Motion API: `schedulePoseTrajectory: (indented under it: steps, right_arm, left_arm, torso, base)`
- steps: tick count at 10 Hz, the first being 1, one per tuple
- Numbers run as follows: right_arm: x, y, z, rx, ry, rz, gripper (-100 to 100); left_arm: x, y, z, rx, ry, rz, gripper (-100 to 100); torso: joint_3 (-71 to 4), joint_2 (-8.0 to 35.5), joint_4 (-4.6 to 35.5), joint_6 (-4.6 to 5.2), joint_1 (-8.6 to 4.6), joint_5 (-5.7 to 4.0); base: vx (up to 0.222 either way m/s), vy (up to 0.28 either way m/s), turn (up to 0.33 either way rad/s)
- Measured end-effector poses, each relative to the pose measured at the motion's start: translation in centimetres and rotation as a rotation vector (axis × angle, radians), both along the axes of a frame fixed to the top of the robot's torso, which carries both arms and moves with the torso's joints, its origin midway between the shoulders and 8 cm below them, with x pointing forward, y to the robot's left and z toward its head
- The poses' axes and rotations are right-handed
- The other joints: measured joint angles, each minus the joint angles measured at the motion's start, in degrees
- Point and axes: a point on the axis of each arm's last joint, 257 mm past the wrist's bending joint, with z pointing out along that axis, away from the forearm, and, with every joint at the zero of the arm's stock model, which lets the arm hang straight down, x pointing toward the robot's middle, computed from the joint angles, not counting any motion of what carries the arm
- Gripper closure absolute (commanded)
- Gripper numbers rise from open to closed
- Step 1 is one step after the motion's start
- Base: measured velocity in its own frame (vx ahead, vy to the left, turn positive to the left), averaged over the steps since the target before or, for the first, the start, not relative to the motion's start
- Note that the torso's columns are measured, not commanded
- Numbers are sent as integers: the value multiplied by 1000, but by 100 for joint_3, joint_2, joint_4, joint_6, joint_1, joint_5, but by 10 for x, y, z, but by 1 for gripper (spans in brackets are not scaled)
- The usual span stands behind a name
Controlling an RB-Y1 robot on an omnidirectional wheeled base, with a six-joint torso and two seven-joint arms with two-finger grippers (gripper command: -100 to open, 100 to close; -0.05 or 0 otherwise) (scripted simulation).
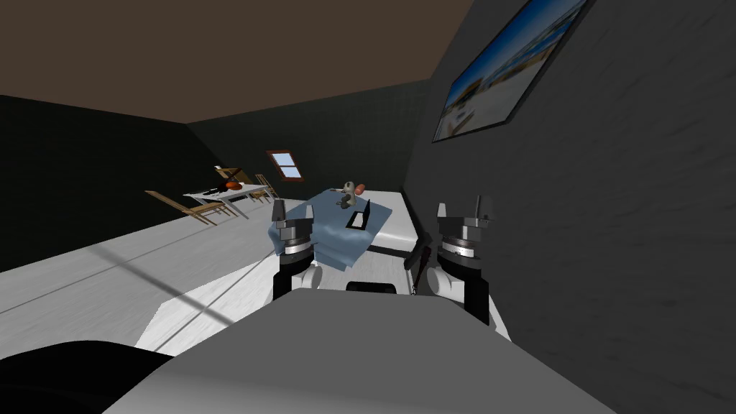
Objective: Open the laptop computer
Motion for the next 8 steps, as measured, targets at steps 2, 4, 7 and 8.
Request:
schedulePoseTrajectory:
  steps: [2, 4, 7, 8]
  right_arm:
    - [0, 0, 0, 0, 0, 0, 0]
    - [0, 0, 0, 0, 0, 0, 0]
    - [0, 0, 0, 0, 0, 0, 0]
    - [0, 0, 0, 0, 0, 0, 0]
  left_arm:
    - [0, 0, 0, 0, 0, 0, 0]
    - [0, 0, 0, 0, 0, 0, 0]
    - [0, 0, 0, 0, 0, 0, 0]
    - [0, 0, 0, 0, 0, 0, 0]
  torso:
    - [-1200, 597, 600, 0, 0, 0]
    - [-2850, 1422, 1424, 0, 0, 0]
    - [-5381, 2693, 2691, 0, 0, 0]
    - [-6227, 3116, 3114, 0, 0, 0]
  base:
    - [0, 0, 0]
    - [0, 0, 0]
    - [0, 0, 0]
    - [0, 0, 0]
